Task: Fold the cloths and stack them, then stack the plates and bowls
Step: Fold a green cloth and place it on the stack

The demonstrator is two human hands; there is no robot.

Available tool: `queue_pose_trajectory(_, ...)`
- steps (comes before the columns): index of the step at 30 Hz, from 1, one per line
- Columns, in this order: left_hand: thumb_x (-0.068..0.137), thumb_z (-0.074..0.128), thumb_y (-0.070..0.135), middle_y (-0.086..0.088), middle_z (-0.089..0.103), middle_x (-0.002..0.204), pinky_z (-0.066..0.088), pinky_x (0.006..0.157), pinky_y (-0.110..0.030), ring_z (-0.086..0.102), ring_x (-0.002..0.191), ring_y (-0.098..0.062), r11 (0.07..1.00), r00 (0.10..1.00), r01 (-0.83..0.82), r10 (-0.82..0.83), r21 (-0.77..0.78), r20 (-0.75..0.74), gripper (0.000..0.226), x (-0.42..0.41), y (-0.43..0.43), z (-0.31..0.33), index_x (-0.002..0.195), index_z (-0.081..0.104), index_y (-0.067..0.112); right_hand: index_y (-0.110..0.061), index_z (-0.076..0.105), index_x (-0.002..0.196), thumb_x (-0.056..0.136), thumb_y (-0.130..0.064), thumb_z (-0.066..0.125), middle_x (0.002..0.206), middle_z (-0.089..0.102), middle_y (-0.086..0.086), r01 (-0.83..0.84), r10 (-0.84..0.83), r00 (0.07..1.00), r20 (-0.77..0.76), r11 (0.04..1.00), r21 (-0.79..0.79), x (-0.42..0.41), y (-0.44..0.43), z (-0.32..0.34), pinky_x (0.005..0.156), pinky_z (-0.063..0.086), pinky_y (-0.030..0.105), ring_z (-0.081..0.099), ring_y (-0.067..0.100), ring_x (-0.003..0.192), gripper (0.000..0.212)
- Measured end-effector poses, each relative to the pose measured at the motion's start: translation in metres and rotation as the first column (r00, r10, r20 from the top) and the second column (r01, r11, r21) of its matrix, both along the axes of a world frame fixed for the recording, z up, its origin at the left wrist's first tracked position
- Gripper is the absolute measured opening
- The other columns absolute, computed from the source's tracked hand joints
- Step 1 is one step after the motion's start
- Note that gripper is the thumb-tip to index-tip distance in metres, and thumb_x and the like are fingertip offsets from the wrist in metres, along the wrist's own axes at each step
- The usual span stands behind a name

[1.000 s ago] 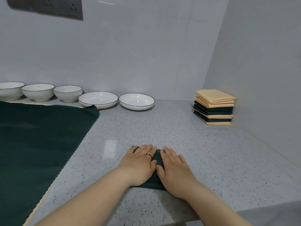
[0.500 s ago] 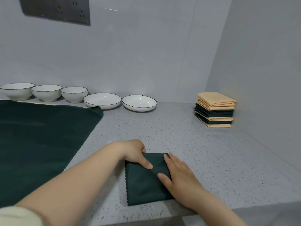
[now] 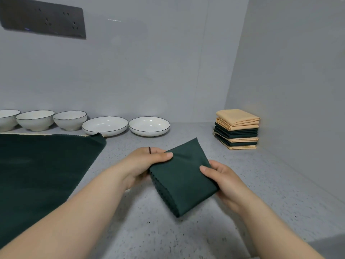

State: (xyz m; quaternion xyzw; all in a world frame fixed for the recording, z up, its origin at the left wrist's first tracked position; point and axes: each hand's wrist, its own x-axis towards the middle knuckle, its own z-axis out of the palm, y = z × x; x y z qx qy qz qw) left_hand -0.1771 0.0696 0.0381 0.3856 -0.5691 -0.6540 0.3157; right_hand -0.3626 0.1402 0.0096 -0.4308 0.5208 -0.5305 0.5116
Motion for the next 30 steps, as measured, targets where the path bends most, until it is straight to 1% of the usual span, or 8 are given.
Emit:
queue_pose_trajectory(5, 0.090, 0.051, 0.008, -0.001, 0.073, 0.073, 0.058, 0.054, -0.022, 0.070, 0.059, -0.010, 0.974, 0.922, -0.117, 0.179, 0.194, -0.343, 0.015, -0.038, -0.011, -0.017, 0.101, 0.061, 0.008, -0.015, 0.064, 0.090, 0.092, -0.009, 0.049, 0.089, 0.070, 0.005, 0.151, -0.152, 0.988, -0.021, 0.988, -0.045, -0.032, -0.029, 0.010, 0.066, 0.051, 0.026, 0.063, 0.017, 0.079, 0.017)
queue_pose_trajectory(8, 0.089, 0.053, 0.006, -0.006, 0.071, 0.097, 0.060, 0.063, -0.029, 0.072, 0.073, -0.015, 0.975, 0.894, -0.115, 0.184, 0.188, -0.408, 0.043, -0.076, -0.018, -0.020, 0.131, 0.046, 0.011, -0.016, 0.064, 0.089, 0.093, -0.013, 0.049, 0.085, 0.063, 0.005, 0.262, -0.269, 0.953, -0.140, 0.963, -0.064, -0.059, -0.048, 0.020, 0.059, 0.038, 0.026, 0.055, 0.017, 0.075, 0.016)
queue_pose_trajectory(12, 0.090, 0.053, 0.001, -0.004, 0.066, 0.092, 0.054, 0.069, -0.031, 0.063, 0.077, -0.018, 0.961, 0.903, -0.277, 0.264, 0.011, -0.340, 0.066, -0.133, -0.042, -0.002, 0.142, 0.022, 0.029, -0.023, 0.059, 0.089, 0.093, -0.013, 0.048, 0.079, 0.057, -0.003, 0.363, -0.392, 0.878, -0.274, 0.919, -0.151, -0.104, -0.079, 0.047, 0.046, 0.034, 0.020, 0.048, 0.011, 0.065, 0.016)
queue_pose_trajectory(16, 0.090, 0.051, -0.002, -0.002, 0.059, 0.078, 0.048, 0.056, -0.027, 0.056, 0.066, -0.015, 0.938, 0.913, -0.320, 0.268, -0.135, -0.307, 0.032, -0.188, -0.082, 0.030, 0.103, 0.042, 0.025, -0.015, 0.053, 0.117, 0.092, -0.010, 0.047, 0.087, 0.056, 0.000, 0.438, -0.507, 0.774, -0.380, 0.861, -0.257, -0.152, -0.119, 0.079, 0.048, 0.040, 0.016, 0.051, 0.015, 0.073, 0.026)
queue_pose_trajectory(19, 0.089, 0.052, -0.002, -0.003, 0.056, 0.081, 0.050, 0.051, -0.023, 0.054, 0.063, -0.014, 0.927, 0.932, -0.314, 0.260, -0.202, -0.254, 0.030, -0.221, -0.112, 0.049, 0.080, 0.041, 0.024, -0.008, 0.047, 0.129, 0.092, -0.008, 0.047, 0.097, 0.054, 0.005, 0.440, -0.539, 0.679, -0.499, 0.843, -0.311, -0.183, -0.148, 0.097, 0.056, 0.040, 0.014, 0.052, 0.019, 0.085, 0.037)
queue_pose_trajectory(23, 0.090, 0.051, -0.003, -0.009, 0.054, 0.100, 0.053, 0.069, -0.026, 0.056, 0.080, -0.019, 0.952, 0.970, -0.205, 0.166, -0.229, -0.180, 0.022, -0.256, -0.148, 0.057, 0.109, 0.056, 0.006, -0.005, 0.047, 0.130, 0.092, -0.005, 0.043, 0.125, 0.055, 0.015, 0.454, -0.557, 0.565, -0.609, 0.826, -0.335, -0.220, -0.185, 0.106, 0.098, 0.043, 0.034, 0.052, 0.029, 0.115, 0.038)
queue_pose_trajectory(26, 0.089, 0.051, -0.005, -0.011, 0.051, 0.111, 0.050, 0.084, -0.027, 0.053, 0.094, -0.019, 0.956, 0.990, -0.122, 0.100, -0.265, -0.095, 0.042, -0.271, -0.169, 0.053, 0.131, 0.045, 0.000, -0.004, 0.046, 0.130, 0.093, -0.004, 0.040, 0.131, 0.052, 0.014, 0.426, -0.541, 0.468, -0.699, 0.831, -0.358, -0.237, -0.206, 0.103, 0.101, 0.039, 0.035, 0.049, 0.029, 0.120, 0.038)
queue_pose_trajectory(30, 0.089, 0.051, -0.006, -0.014, 0.053, 0.120, 0.044, 0.086, -0.021, 0.051, 0.094, -0.017, 0.950, 0.997, -0.076, 0.078, -0.304, -0.005, 0.048, -0.284, -0.188, 0.043, 0.135, 0.041, 0.001, -0.004, 0.048, 0.128, 0.094, -0.005, 0.038, 0.129, 0.054, 0.013, 0.382, -0.516, 0.304, -0.801, 0.836, -0.394, -0.247, -0.224, 0.095, 0.095, 0.038, 0.030, 0.048, 0.029, 0.119, 0.035)
